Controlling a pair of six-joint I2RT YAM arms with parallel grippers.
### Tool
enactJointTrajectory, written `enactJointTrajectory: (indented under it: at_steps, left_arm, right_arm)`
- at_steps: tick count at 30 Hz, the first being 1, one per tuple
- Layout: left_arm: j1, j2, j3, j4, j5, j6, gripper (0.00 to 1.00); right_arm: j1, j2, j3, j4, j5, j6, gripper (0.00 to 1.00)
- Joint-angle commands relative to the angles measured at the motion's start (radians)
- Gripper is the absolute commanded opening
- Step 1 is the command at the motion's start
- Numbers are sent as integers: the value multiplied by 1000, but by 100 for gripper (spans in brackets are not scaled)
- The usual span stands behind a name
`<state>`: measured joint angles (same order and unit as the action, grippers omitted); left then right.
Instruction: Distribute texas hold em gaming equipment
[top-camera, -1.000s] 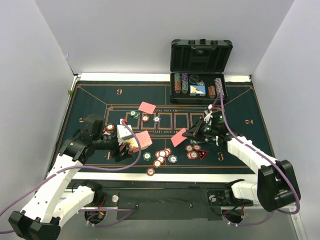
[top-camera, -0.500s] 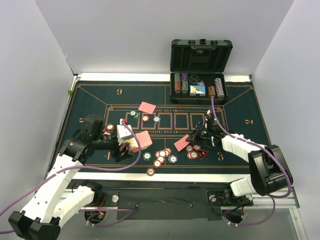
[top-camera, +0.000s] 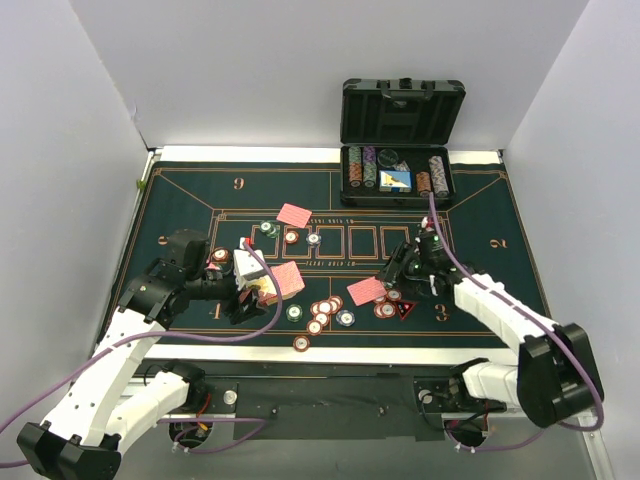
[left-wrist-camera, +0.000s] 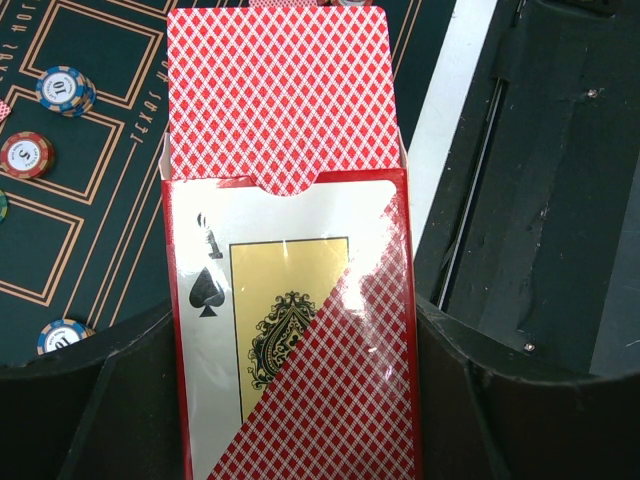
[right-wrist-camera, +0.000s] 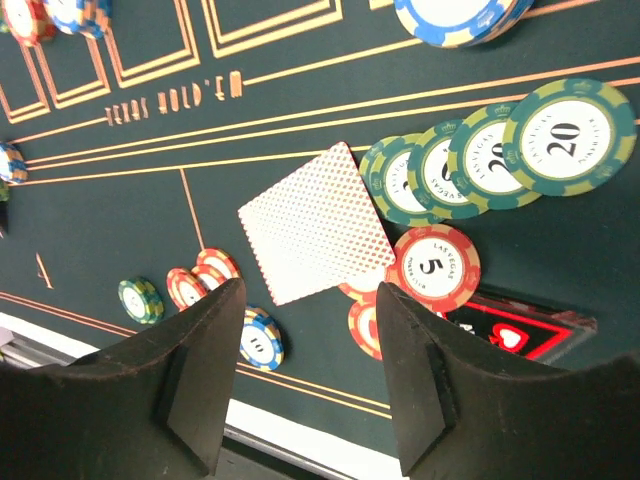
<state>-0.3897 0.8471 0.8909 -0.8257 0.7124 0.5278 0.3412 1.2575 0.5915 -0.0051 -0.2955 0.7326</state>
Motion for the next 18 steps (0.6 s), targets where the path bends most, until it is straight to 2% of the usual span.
enactJointTrajectory:
  at_steps: [1, 4, 9, 10, 14, 18]
  left_arm:
    - [5, -19, 52, 42, 39, -2, 0]
    - [5, -23, 48, 40, 41, -2, 0]
    - [5, -26, 40, 42, 36, 1, 0]
    - [3, -25, 40, 42, 35, 1, 0]
    - [5, -19, 40, 51, 32, 0, 0]
    - [5, -11, 40, 60, 33, -5, 0]
  right_arm:
    - [7, -136, 82, -160, 88, -27, 52]
    - [10, -205, 106, -194, 73, -21, 56]
    - [47, -257, 142, -49, -181, 82, 73]
    - [71, -257, 149, -15, -206, 99, 79]
    - [197, -227, 218, 109, -261, 168, 93]
    - [309, -167, 281, 188, -269, 211, 96]
